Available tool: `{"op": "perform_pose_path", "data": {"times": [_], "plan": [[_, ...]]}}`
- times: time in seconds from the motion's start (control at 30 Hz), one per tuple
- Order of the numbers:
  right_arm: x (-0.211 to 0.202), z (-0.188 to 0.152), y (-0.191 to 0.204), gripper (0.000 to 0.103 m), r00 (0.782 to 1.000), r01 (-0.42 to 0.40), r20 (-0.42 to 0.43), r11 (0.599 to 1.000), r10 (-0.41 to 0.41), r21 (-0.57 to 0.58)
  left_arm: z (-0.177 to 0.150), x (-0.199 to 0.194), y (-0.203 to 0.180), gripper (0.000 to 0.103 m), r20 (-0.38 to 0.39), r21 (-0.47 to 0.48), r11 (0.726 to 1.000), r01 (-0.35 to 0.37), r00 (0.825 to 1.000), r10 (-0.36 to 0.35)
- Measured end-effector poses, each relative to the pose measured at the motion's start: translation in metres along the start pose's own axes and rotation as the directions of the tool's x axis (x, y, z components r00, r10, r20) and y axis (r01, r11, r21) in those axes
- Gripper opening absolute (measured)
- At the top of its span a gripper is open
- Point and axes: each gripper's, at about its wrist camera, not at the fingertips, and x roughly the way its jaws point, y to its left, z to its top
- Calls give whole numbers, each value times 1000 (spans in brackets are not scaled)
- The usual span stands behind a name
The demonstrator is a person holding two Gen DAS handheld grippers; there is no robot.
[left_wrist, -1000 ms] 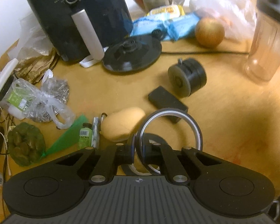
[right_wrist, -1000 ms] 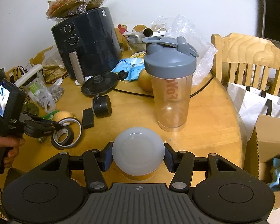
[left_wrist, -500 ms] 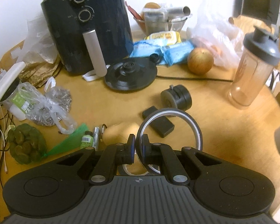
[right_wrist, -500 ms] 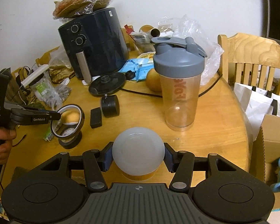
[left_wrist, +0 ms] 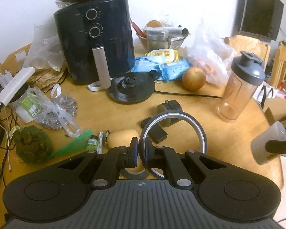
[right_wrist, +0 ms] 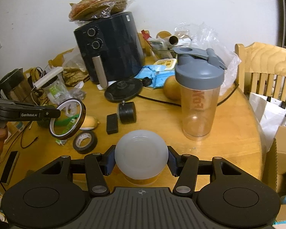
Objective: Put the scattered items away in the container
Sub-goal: 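Carry the silver ring with the left gripper toward the box while the right gripper carries the white jar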
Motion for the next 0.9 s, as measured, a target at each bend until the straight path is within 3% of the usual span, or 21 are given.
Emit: {"op": "perform_pose_path", "data": {"times": [0.17, 0.2, 0.9], "plan": [[-1, 4, 7, 57, 1000, -30, 5, 999, 30, -16, -9, -14, 6, 8, -7, -19, 1000, 10, 1000, -10], [-1, 5, 8, 57, 999, -36, 5, 999, 36, -20, -12, -17, 8, 8, -16, 88, 990, 114, 993, -113], [-11, -5, 31, 57, 983, -182, -38, 982, 180, -55, -98, -49, 30, 8, -165, 23, 983, 181, 971, -175]]}}
